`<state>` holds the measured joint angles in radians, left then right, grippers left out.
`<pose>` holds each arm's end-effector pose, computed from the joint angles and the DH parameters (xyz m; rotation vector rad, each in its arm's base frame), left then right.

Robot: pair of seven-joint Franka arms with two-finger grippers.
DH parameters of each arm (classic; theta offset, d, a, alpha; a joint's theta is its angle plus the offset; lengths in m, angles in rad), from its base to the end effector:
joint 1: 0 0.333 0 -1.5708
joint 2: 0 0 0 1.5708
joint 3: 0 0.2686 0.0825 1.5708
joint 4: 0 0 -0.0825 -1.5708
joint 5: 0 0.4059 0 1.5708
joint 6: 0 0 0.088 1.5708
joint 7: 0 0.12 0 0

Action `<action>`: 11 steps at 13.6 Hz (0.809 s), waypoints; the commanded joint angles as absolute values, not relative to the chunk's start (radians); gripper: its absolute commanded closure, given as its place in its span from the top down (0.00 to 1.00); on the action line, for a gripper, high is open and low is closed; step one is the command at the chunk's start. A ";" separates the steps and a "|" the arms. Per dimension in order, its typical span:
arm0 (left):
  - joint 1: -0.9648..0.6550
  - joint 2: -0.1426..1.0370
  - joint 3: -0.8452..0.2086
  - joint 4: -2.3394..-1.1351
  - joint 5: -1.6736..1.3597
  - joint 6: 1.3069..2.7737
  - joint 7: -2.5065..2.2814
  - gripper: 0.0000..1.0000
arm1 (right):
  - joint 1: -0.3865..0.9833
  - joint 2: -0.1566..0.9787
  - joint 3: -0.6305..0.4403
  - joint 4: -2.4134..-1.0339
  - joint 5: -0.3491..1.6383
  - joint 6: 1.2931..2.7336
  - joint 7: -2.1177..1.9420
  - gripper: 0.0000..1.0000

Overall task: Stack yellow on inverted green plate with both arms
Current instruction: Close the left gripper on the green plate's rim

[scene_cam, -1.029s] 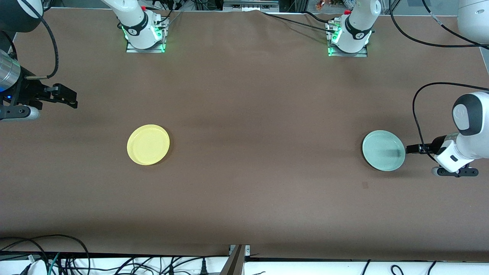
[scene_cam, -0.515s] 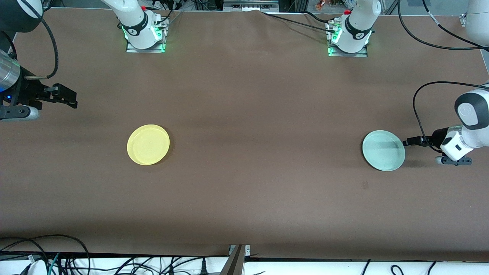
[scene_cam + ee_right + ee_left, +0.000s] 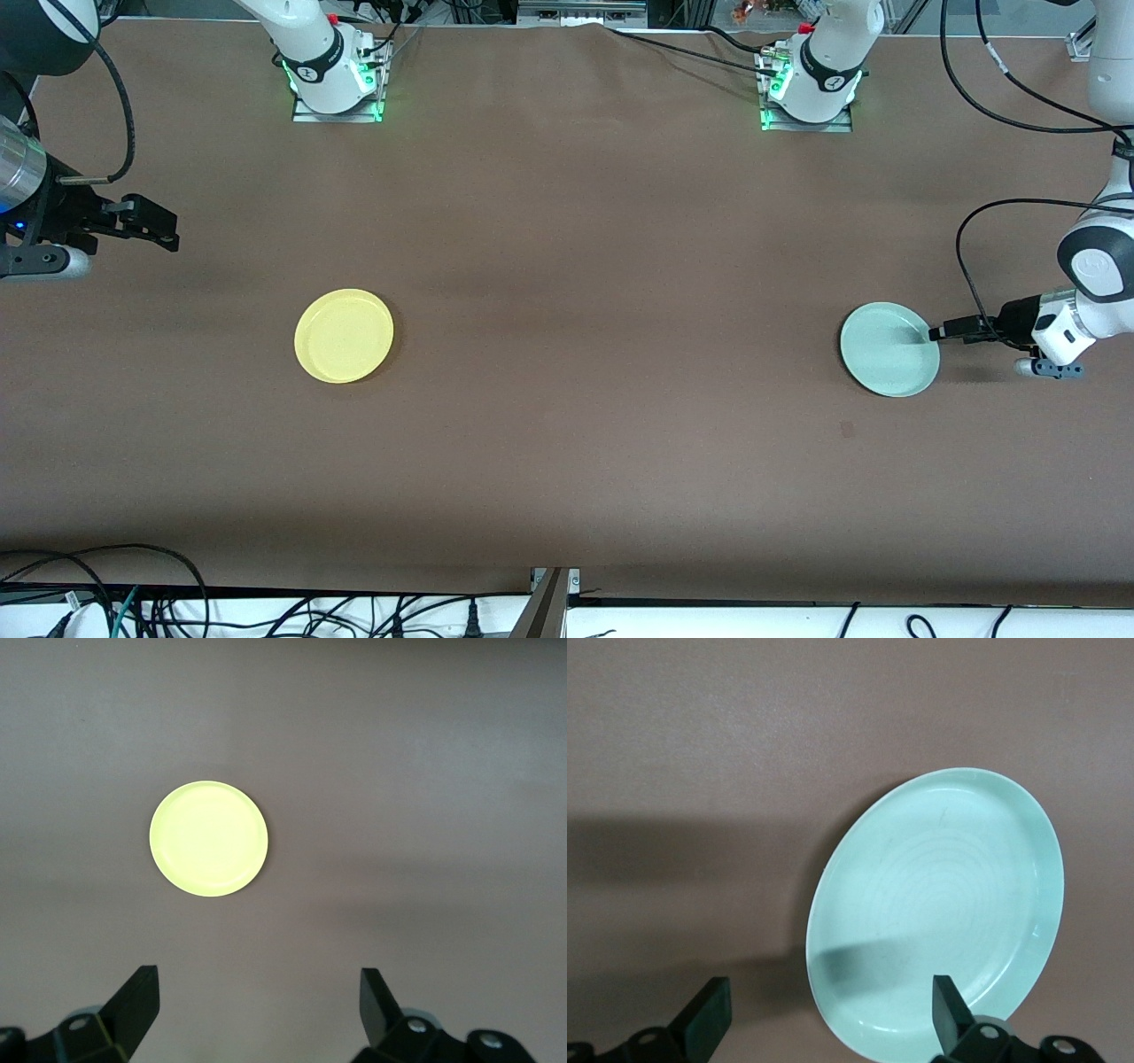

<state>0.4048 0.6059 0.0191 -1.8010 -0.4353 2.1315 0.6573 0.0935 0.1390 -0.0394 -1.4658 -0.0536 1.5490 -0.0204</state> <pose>0.5653 0.2300 0.1247 2.7247 0.0675 -0.0897 0.6079 0.0277 0.5318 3.0783 0.1156 -0.0842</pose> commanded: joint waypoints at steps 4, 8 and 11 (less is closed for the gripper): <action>0.445 0.638 0.005 -1.789 -0.528 2.158 0.746 1.00 | 0.089 0.144 -0.035 -1.448 -0.067 1.534 -0.020 1.00; 0.445 0.652 0.006 -1.784 -0.580 2.161 0.724 0.90 | 0.089 0.144 -0.035 -1.450 -0.067 1.532 -0.020 1.00; 0.443 0.652 0.006 -1.784 -0.580 2.164 0.724 0.70 | 0.091 0.144 -0.035 -1.450 -0.067 1.532 -0.020 1.00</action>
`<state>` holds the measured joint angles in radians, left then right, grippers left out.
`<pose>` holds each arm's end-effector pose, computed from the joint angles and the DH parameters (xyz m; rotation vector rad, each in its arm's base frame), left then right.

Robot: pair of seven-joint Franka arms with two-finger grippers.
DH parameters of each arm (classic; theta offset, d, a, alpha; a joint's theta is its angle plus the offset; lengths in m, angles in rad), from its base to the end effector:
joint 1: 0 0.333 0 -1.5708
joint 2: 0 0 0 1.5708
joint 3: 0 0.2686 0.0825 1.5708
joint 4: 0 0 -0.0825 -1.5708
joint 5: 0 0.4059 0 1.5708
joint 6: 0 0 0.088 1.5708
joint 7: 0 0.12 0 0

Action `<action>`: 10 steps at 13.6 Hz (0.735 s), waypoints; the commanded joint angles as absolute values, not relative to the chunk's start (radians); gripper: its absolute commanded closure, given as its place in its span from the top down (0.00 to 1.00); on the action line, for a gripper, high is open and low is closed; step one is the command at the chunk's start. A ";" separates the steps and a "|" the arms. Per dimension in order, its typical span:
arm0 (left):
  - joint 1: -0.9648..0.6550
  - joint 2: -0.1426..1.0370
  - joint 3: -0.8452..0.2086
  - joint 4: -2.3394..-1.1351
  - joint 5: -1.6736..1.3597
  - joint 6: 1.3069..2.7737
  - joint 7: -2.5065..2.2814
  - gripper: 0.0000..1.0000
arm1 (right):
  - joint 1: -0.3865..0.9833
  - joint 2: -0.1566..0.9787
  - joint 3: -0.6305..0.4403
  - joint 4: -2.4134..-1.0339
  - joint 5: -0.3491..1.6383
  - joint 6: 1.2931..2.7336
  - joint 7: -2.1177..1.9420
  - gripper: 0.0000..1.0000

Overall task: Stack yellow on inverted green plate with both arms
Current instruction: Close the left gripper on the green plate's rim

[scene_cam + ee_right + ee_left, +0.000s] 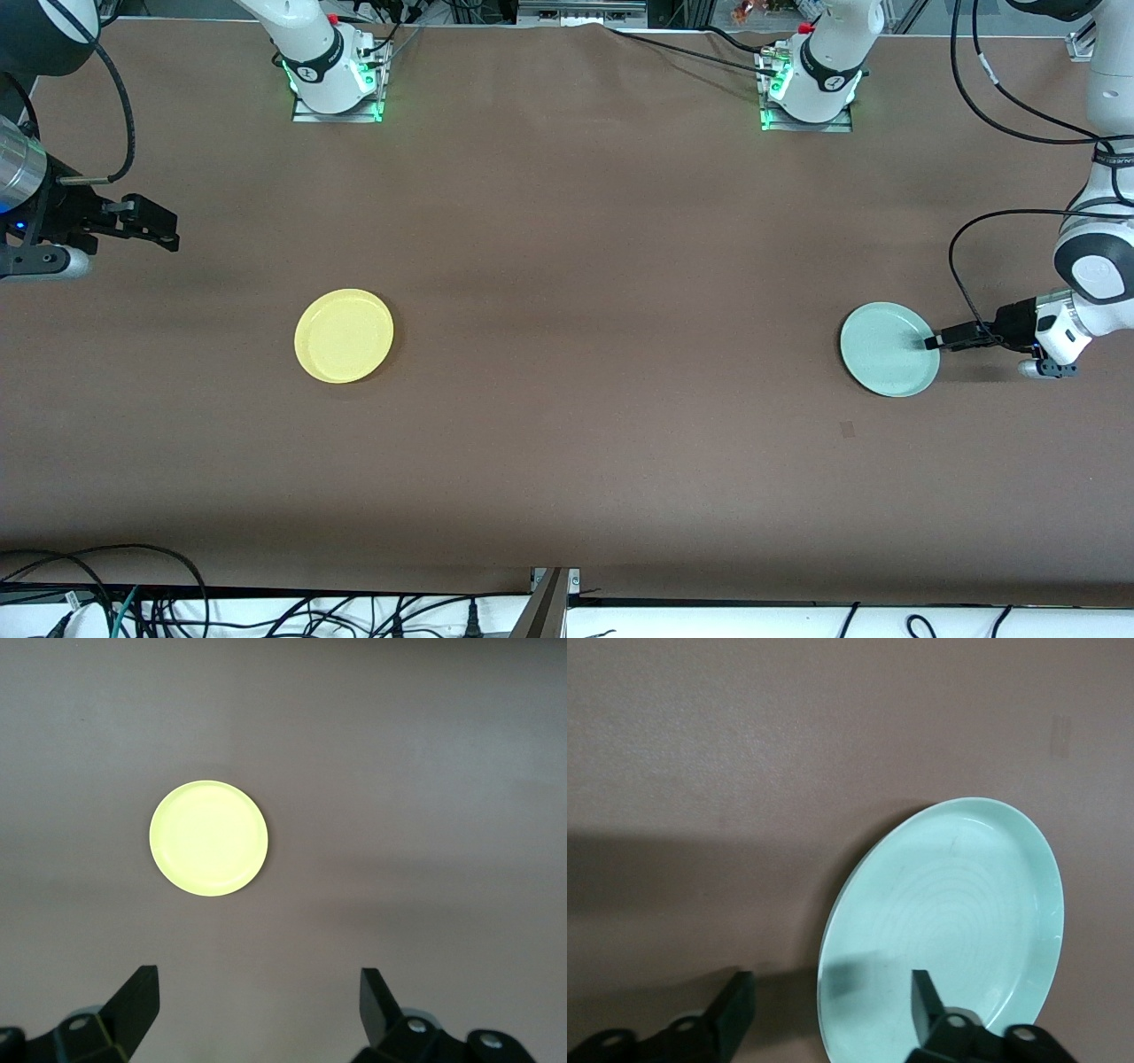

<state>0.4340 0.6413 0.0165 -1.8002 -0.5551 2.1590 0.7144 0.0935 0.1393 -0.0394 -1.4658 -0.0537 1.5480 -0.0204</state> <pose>0.5592 0.2409 0.1066 2.6513 0.1496 -0.0079 0.6079 0.0277 0.5315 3.0781 0.1155 -0.0862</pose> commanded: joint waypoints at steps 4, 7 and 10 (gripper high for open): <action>0.445 0.653 0.006 -1.784 -0.580 2.164 0.723 0.47 | 0.090 0.144 -0.035 -1.450 -0.067 1.532 -0.020 1.00; 0.445 0.653 0.006 -1.784 -0.580 2.163 0.712 0.31 | 0.091 0.144 -0.035 -1.450 -0.067 1.532 -0.020 1.00; 0.445 0.658 0.006 -1.784 -0.584 2.163 0.712 0.31 | 0.091 0.146 -0.035 -1.451 -0.067 1.532 -0.020 1.00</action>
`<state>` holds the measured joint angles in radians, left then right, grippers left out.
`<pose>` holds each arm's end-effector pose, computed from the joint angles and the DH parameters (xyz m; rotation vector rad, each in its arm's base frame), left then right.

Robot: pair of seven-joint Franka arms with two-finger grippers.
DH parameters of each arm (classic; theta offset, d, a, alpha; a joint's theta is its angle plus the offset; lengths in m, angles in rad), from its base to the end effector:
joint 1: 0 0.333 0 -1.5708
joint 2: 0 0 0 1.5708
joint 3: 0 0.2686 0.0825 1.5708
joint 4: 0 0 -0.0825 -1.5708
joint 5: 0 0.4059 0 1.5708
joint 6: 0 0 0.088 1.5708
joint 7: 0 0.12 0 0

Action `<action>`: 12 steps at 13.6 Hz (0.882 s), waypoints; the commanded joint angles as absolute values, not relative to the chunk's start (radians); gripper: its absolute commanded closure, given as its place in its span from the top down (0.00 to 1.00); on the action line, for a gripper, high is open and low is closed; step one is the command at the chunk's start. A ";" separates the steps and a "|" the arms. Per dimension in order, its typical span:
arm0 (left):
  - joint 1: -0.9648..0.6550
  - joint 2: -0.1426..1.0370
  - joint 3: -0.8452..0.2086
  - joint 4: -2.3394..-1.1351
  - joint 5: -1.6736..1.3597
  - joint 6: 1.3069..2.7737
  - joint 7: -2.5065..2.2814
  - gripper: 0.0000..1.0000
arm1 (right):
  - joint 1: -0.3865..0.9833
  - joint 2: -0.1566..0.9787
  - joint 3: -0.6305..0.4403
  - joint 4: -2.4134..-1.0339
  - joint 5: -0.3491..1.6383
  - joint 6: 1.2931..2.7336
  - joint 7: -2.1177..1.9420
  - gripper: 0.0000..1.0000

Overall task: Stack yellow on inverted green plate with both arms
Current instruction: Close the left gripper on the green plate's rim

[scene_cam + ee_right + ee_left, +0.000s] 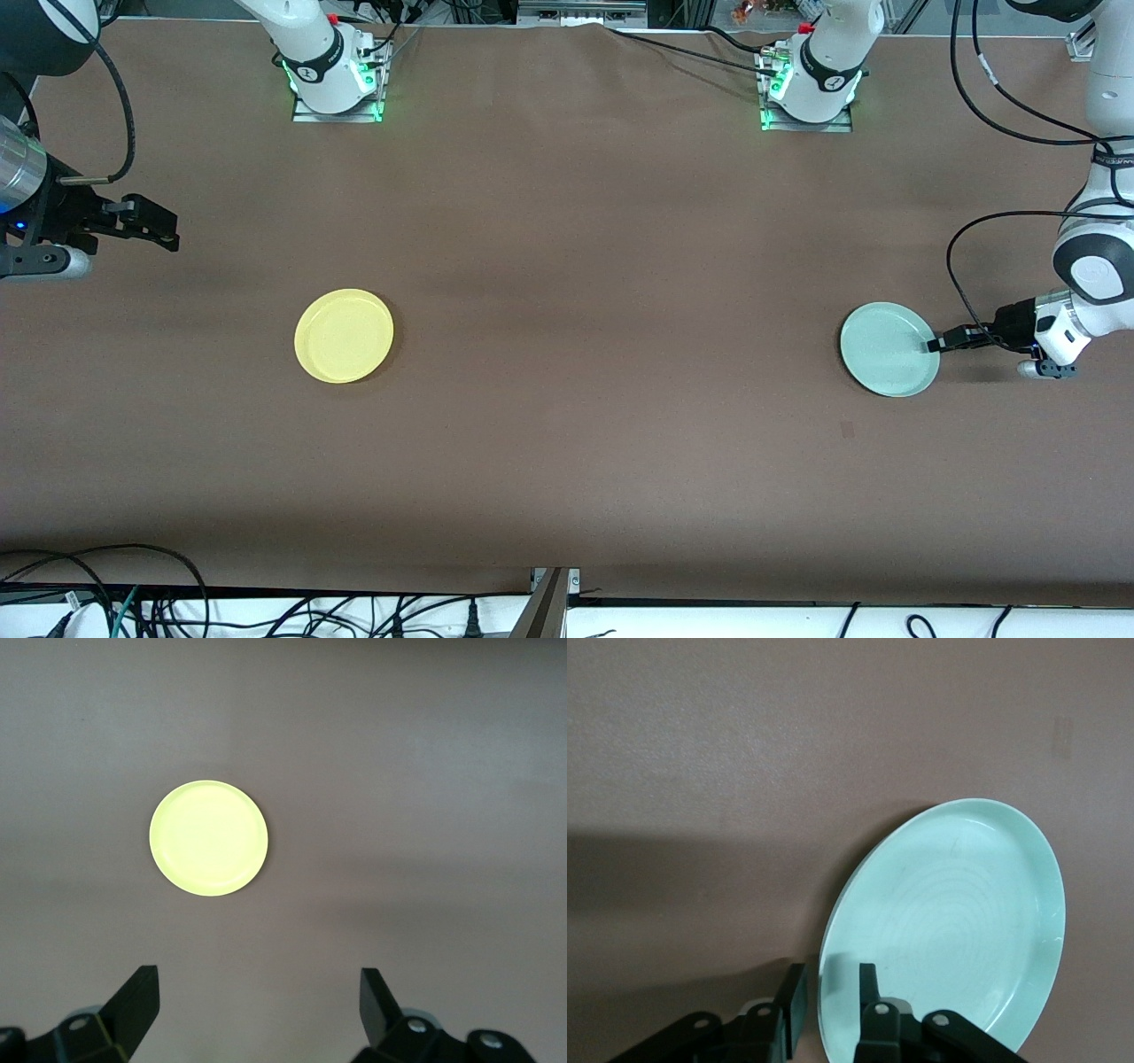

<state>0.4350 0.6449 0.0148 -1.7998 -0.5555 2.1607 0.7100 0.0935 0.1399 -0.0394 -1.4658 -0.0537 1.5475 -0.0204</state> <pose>0.5589 0.2404 0.1046 2.6498 0.1565 -0.0111 0.6079 0.0277 0.5311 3.0780 0.1155 -0.0879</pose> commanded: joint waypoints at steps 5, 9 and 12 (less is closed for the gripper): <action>0.446 0.660 0.006 -1.784 -0.592 2.161 0.712 0.20 | 0.092 0.144 -0.035 -1.454 -0.069 1.532 -0.020 1.00; 0.446 0.658 0.006 -1.784 -0.591 2.160 0.715 0.00 | 0.091 0.146 -0.035 -1.456 -0.069 1.532 -0.020 1.00; 0.446 0.657 0.006 -1.758 -0.588 2.148 0.715 0.00 | 0.089 0.146 -0.035 -1.456 -0.069 1.532 -0.020 1.00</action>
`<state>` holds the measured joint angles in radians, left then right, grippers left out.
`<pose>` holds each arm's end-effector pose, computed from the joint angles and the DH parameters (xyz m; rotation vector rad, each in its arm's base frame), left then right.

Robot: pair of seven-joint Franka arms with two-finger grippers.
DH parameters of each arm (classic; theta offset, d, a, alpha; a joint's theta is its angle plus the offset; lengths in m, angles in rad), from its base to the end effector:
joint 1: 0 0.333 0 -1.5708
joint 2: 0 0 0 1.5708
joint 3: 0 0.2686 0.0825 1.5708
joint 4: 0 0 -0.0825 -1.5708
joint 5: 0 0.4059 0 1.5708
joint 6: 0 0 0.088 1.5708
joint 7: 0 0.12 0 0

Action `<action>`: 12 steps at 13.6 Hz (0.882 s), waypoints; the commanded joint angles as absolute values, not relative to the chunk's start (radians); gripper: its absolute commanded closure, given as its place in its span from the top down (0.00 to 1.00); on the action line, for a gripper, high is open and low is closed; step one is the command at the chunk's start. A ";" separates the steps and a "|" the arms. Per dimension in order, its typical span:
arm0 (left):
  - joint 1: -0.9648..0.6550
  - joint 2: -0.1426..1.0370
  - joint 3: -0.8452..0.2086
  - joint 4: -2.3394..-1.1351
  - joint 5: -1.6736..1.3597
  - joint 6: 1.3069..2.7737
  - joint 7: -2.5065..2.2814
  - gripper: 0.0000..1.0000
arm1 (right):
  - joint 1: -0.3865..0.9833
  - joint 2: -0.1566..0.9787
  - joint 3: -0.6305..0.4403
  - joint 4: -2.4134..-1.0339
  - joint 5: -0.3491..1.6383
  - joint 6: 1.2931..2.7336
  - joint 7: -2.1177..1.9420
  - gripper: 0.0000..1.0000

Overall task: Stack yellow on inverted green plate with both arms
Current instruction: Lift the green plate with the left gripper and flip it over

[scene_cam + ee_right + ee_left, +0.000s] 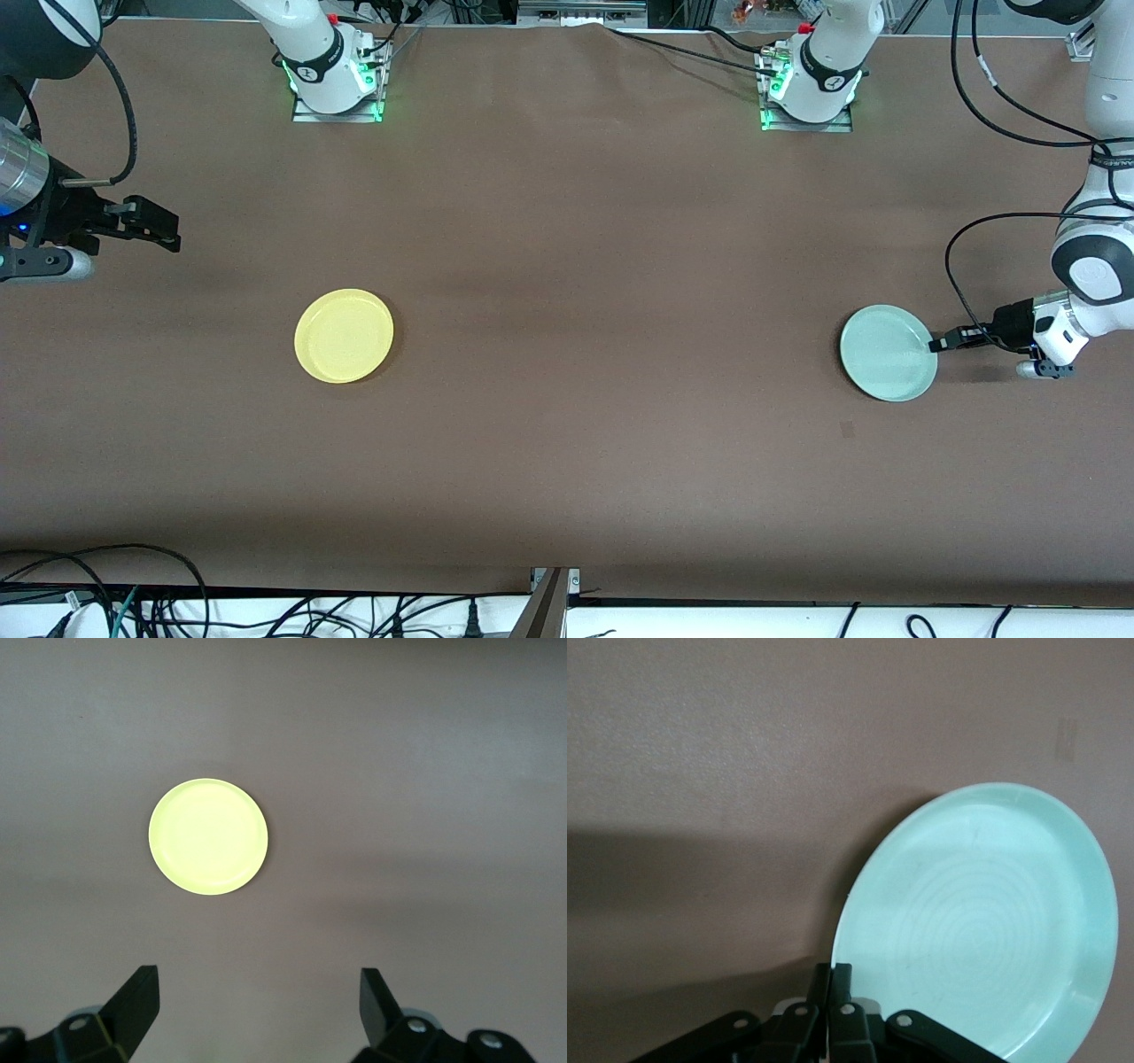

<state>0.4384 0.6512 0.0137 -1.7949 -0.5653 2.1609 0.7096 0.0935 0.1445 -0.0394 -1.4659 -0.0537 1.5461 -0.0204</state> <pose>0.5592 0.2416 0.1028 2.6422 0.1694 -0.0059 0.6087 0.0278 0.5282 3.0774 0.1157 -0.0973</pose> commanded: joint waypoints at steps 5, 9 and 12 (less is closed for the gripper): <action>0.399 0.620 0.005 -1.640 -0.568 1.999 0.695 0.00 | 0.091 0.147 -0.035 -1.456 -0.069 1.532 -0.018 1.00; 0.267 0.533 0.005 -1.614 -0.375 1.999 0.611 0.00 | 0.089 0.150 -0.035 -1.457 -0.069 1.532 -0.018 1.00; 0.108 0.450 0.002 -1.612 -0.163 2.006 0.398 0.00 | 0.089 0.150 -0.035 -1.457 -0.067 1.532 -0.018 1.00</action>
<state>0.2086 0.5173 -0.0119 -1.5973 -0.2693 2.0157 0.5206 0.0934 0.1490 -0.0396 -1.4660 -0.0542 1.5454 -0.0204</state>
